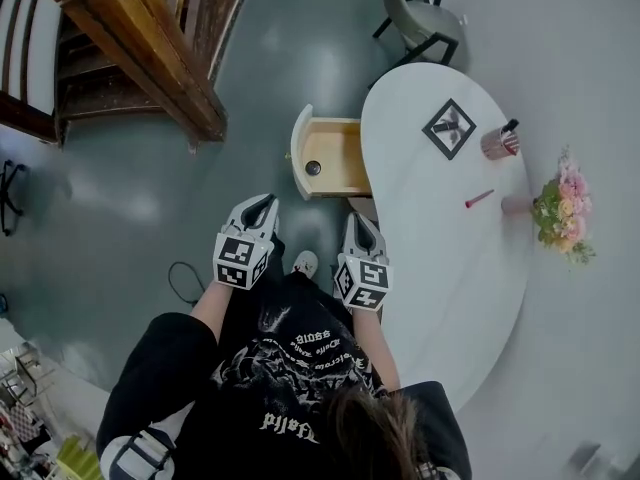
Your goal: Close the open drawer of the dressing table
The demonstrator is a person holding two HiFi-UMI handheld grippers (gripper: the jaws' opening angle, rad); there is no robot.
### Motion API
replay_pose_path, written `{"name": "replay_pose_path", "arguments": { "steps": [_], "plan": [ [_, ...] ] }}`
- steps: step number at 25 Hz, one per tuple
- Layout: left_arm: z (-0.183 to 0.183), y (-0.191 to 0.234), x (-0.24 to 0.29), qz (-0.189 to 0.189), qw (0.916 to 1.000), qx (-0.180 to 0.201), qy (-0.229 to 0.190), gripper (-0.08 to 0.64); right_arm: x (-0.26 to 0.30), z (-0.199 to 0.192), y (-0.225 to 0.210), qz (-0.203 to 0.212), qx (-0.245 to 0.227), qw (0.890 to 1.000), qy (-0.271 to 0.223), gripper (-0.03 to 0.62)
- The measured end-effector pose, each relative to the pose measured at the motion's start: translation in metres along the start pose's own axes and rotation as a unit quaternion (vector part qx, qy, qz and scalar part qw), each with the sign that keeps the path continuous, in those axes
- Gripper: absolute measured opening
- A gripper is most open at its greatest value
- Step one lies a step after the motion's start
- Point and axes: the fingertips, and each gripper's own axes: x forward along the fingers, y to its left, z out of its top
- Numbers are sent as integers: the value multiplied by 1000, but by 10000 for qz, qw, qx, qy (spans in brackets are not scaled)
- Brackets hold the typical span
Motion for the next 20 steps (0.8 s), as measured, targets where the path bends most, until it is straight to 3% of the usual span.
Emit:
{"name": "replay_pose_path", "arguments": {
  "steps": [11, 20],
  "plan": [
    [6, 42, 49, -437, 9984, -24, 355, 26, 53, 8, 3, -306, 357, 9987, 212, 26],
    [-13, 68, 80, -842, 9924, 215, 874, 26, 84, -1, 8, -581, 572, 9958, 407, 26]
  ]
}}
